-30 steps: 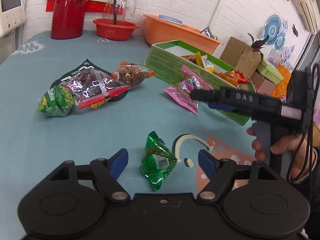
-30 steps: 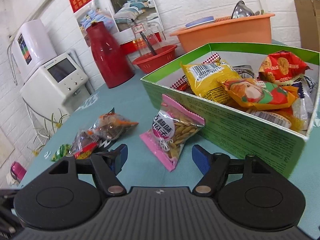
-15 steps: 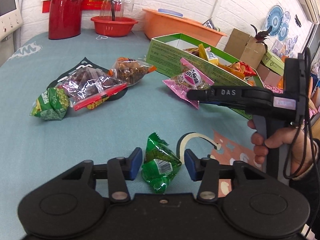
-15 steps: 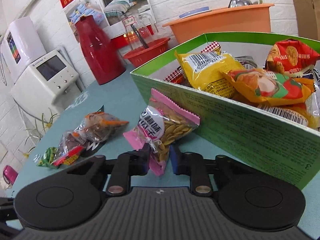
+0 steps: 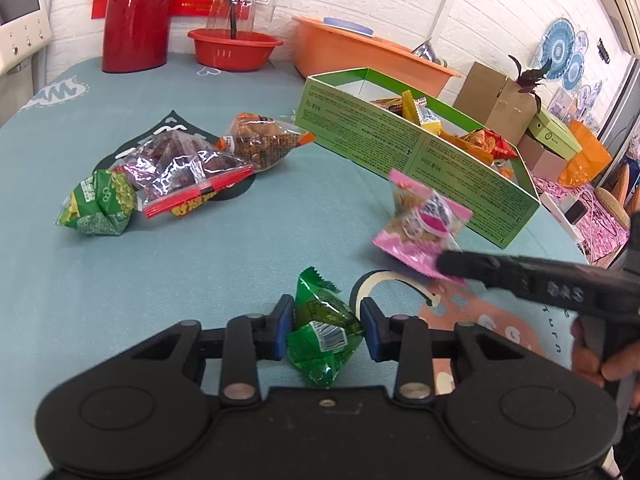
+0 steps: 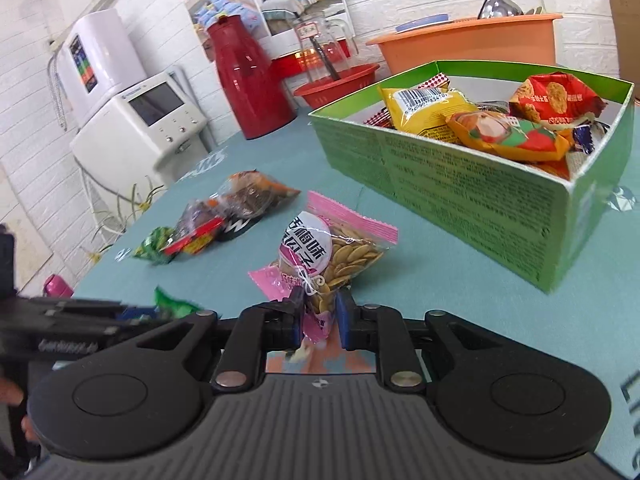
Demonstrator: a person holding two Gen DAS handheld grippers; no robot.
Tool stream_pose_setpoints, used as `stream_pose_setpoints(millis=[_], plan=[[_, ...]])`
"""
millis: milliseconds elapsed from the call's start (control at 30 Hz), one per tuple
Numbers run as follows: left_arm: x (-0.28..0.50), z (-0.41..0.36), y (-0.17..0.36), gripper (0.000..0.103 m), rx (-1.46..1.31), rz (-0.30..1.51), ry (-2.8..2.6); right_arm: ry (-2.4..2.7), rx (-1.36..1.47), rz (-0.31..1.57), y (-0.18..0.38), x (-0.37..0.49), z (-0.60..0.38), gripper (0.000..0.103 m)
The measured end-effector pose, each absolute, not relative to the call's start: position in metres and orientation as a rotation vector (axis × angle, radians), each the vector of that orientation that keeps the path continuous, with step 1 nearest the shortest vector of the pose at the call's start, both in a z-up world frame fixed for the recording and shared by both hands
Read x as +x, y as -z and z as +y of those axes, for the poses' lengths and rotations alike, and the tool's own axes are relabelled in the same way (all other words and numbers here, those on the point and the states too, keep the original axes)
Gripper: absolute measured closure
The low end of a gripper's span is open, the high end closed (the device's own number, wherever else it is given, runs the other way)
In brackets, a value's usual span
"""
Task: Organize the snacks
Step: 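Grasp the pink seed packet with the right gripper and lift it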
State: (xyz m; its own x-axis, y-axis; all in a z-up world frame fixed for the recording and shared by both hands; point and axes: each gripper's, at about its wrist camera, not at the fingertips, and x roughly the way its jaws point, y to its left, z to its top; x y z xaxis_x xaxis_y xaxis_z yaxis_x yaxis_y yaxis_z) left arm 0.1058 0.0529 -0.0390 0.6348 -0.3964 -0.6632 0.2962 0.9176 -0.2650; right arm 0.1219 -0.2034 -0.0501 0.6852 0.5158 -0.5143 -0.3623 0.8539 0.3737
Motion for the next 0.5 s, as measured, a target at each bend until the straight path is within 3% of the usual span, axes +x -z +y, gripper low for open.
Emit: stream_pose_setpoints(millis=[100, 200, 233, 300, 333, 400, 433, 467, 500], plan=[[0.107, 0.057, 0.041, 0.065, -0.219, 0.813, 0.444, -0.538, 0.22, 0.645, 0.047, 0.102, -0.208, 0.079], [0.107, 0.057, 0.043, 0.064, -0.294, 0.828, 0.481, -0.548, 0.2, 0.639, 0.046, 0.089, -0.211, 0.077], [0.107, 0.054, 0.042, 0.063, -0.283, 0.824, 0.474, -0.552, 0.191, 0.64, 0.045, 0.087, -0.21, 0.065], [0.107, 0.048, 0.041, 0.061, -0.267, 0.812, 0.452, -0.544, 0.172, 0.622, 0.045, 0.085, -0.208, 0.053], [0.107, 0.047, 0.039, 0.058, -0.27, 0.808, 0.451, -0.535, 0.166, 0.615, 0.044, 0.086, -0.206, 0.029], [0.107, 0.048, 0.036, 0.044, -0.287, 0.793, 0.451, -0.509, 0.171, 0.599, 0.042, 0.089, -0.203, 0.0], [0.107, 0.049, 0.035, 0.025, -0.288, 0.788, 0.451, -0.505, 0.174, 0.587, 0.042, 0.092, -0.202, 0.0], [0.107, 0.049, 0.034, 0.016, -0.284, 0.782, 0.442, -0.507, 0.174, 0.585, 0.042, 0.095, -0.199, 0.0], [0.106, 0.049, 0.033, 0.016, -0.278, 0.779, 0.433, -0.502, 0.177, 0.591, 0.042, 0.1, -0.197, 0.0]])
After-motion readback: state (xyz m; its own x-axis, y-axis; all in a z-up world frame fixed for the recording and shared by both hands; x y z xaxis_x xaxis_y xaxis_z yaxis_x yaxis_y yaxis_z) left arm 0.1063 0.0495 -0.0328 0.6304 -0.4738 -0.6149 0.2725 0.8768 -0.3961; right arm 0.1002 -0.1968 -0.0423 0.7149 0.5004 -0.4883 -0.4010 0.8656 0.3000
